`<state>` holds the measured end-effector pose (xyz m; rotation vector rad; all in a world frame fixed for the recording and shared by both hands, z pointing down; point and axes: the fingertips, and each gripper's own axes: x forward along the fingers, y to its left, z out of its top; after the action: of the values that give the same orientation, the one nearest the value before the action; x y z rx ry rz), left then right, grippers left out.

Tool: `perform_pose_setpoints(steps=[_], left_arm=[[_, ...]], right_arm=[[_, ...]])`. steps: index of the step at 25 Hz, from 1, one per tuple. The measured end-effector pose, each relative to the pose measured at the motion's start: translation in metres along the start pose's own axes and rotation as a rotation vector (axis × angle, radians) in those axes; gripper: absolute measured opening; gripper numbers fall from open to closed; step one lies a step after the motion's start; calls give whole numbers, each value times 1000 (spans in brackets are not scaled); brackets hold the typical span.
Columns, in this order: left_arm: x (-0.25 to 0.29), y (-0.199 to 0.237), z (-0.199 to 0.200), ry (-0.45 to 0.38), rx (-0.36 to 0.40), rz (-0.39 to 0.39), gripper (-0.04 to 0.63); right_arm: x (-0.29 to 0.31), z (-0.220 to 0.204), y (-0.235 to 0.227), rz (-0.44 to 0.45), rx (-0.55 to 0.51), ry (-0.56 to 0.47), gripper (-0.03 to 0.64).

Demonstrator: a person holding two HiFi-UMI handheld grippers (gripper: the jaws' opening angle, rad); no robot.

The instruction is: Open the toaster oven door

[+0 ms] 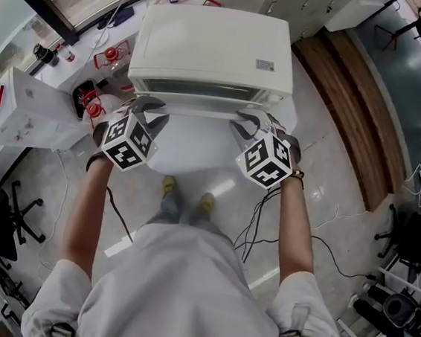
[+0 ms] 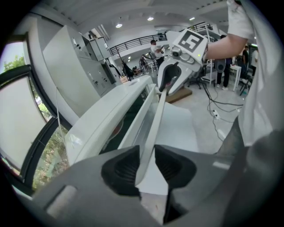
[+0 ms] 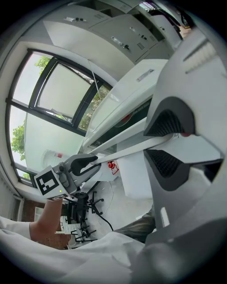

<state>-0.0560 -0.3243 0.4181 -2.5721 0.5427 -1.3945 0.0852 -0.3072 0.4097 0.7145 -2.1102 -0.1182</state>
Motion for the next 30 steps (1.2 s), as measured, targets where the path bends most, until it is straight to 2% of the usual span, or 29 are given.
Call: perform_pose_setpoints(steps=[6,16,21,26,30], left_arm=[[-2,-23,-6,24,-15,6,106],[5,-48,-17,67,-61,24,114],[8,-66,-21,94,-45,44,110],[14,-85,-36,118,-69,47,117],[19,-101,-44,116,-67,52,118]], right_arm=[[-1,-9,22,42,-11,-5,87],[-2,-23,46,42,-13,-92,91],[-6,-32,62,64,3,-129,91],[2,-40,85,81,-27,-118,91],[7,-48,102,62,-30,-115,91]])
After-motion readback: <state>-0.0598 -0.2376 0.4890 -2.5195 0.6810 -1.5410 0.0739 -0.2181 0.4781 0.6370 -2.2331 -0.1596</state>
